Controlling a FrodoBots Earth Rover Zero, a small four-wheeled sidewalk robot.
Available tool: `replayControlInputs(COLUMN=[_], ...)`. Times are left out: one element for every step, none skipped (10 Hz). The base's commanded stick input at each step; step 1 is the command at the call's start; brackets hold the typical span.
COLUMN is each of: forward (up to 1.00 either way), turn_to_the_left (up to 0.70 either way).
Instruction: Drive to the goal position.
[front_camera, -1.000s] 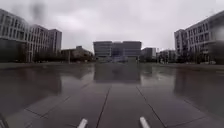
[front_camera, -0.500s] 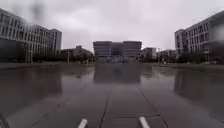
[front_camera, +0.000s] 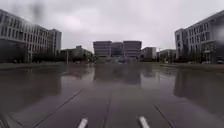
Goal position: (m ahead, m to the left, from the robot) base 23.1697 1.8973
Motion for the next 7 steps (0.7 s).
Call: replayControlInputs(forward=[1.0,1.0,1.0,1.0,1.0,1.0,1.0], turn_to_the_left=[0.0,0.0,0.0,0.0,0.0,0.0,0.0])
